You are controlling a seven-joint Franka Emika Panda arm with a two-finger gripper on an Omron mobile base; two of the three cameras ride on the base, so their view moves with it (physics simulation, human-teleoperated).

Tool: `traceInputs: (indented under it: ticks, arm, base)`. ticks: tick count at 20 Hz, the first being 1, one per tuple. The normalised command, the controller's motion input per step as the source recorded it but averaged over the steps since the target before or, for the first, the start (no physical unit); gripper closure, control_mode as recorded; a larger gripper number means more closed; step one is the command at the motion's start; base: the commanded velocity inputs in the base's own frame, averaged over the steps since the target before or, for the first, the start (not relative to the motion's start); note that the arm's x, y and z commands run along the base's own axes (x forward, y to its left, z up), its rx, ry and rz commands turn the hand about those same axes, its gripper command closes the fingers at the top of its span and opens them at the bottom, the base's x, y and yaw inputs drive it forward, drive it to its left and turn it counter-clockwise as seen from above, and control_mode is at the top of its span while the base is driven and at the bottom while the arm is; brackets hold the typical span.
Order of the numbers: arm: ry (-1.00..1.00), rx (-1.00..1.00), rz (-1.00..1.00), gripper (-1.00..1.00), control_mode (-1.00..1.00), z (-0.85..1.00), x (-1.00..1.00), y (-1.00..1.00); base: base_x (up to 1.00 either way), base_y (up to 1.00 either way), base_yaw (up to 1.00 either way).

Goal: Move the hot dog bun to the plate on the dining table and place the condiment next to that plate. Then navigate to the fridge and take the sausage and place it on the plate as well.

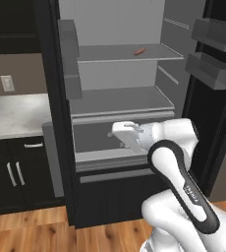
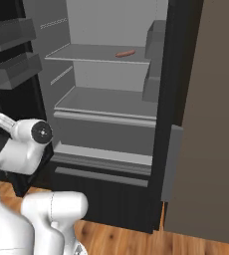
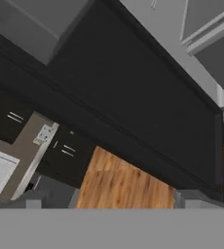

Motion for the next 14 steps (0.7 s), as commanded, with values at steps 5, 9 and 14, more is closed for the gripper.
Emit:
traceInputs:
  ticks: [5, 9, 14]
  arm:
    - [0.00, -0.15, -0.04, -1.00, -1.00, 0.43, -0.45, -0.70]
    - [0.00, -0.23, -0.09, -1.00, -1.00, 0.18, -0.69, -0.47]
    - [-0.01, -0.32, -0.13, -1.00, -1.00, 0.05, -0.76, -0.35]
  base:
    - [0.00, 0.00, 0.00]
    - [0.00, 0.00, 0.00]
    - [0.00, 0.00, 0.00]
